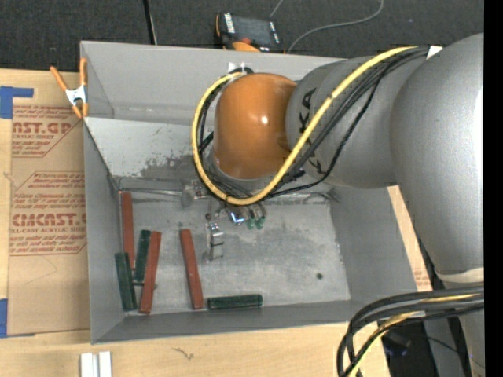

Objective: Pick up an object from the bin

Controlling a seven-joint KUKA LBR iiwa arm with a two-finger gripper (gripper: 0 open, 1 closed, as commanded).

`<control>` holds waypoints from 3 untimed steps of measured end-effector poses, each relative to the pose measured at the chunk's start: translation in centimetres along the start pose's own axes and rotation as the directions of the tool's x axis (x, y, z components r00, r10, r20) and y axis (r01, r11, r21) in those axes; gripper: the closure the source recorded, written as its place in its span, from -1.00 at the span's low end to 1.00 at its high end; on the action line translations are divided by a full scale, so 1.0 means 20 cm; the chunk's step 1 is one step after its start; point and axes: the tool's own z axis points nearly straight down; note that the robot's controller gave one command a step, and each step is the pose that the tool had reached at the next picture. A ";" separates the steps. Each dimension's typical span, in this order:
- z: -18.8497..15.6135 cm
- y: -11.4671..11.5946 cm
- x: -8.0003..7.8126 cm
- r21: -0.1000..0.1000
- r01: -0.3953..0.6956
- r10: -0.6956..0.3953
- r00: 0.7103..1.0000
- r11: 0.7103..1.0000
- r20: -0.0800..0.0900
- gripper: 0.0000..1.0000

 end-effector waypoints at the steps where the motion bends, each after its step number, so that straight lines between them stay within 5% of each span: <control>1: 0.42 0.07 -0.04 -0.005 0.416 -0.416 0.909 0.909 -0.010 -1.00; 2: 0.40 0.09 0.09 -0.006 0.742 -0.742 0.670 0.670 -0.005 -1.00; 3: 0.40 0.09 0.09 -0.007 0.742 -0.742 0.671 0.671 -0.003 1.00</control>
Offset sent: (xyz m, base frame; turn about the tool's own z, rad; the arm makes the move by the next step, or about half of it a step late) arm 0.0077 0.0141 -0.0803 -0.4271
